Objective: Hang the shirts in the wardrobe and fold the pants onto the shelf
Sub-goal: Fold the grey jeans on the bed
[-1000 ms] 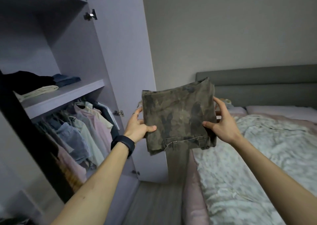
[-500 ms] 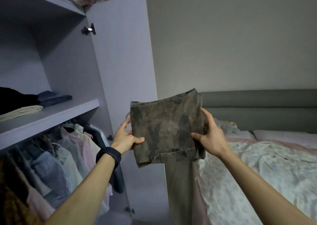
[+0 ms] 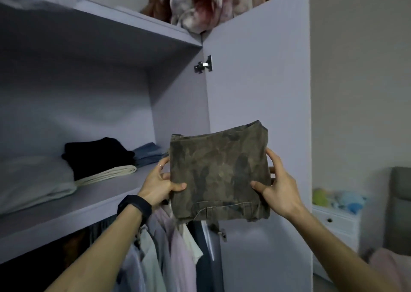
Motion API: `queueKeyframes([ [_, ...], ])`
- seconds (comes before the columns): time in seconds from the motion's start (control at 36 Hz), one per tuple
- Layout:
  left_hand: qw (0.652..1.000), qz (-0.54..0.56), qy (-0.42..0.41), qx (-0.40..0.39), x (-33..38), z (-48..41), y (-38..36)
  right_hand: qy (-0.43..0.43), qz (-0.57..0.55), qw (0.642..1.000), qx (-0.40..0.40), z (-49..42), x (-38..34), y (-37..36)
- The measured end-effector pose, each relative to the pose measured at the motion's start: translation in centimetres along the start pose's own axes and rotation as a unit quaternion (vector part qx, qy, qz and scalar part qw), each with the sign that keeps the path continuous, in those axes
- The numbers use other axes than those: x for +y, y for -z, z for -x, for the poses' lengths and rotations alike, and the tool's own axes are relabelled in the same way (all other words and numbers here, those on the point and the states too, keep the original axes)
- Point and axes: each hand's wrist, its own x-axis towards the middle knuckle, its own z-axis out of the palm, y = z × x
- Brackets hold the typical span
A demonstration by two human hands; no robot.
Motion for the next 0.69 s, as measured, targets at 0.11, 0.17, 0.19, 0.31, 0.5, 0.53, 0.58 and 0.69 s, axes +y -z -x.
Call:
queueKeyframes([
  [0.11,0.999,-0.024,-0.009,0.044,0.7,-1.5,3.6,0.017,-0.04,0.998,-0.039,-3.6,0.2,-5.0],
  [0.17,0.997,-0.032,-0.017,0.067,1.2,-2.2,5.5,0.024,-0.056,0.997,-0.054,-5.4,-0.2,-7.6],
  [0.19,0.996,-0.035,-0.021,0.076,1.4,-2.4,6.3,0.024,-0.065,0.996,-0.062,-6.3,-0.4,-8.7],
  [0.31,0.991,-0.062,-0.028,0.116,2.0,-3.5,9.8,0.012,-0.095,0.99,-0.106,-9.5,-1.2,-13.5],
  [0.5,0.979,-0.114,-0.023,0.169,3.6,-8.5,16.0,0.005,-0.102,0.982,-0.156,-15.8,-3.2,-21.3],
  [0.53,0.977,-0.12,-0.028,0.177,3.6,-9.7,16.6,0.005,-0.097,0.982,-0.161,-17.0,-3.4,-22.2],
  [0.58,0.974,-0.12,-0.034,0.189,3.6,-12.1,17.6,0.005,-0.081,0.983,-0.165,-19.4,-3.9,-23.7],
  [0.69,0.969,-0.139,-0.036,0.199,3.9,-18.1,19.4,0.008,-0.025,0.987,-0.159,-24.9,-5.6,-26.4],
])
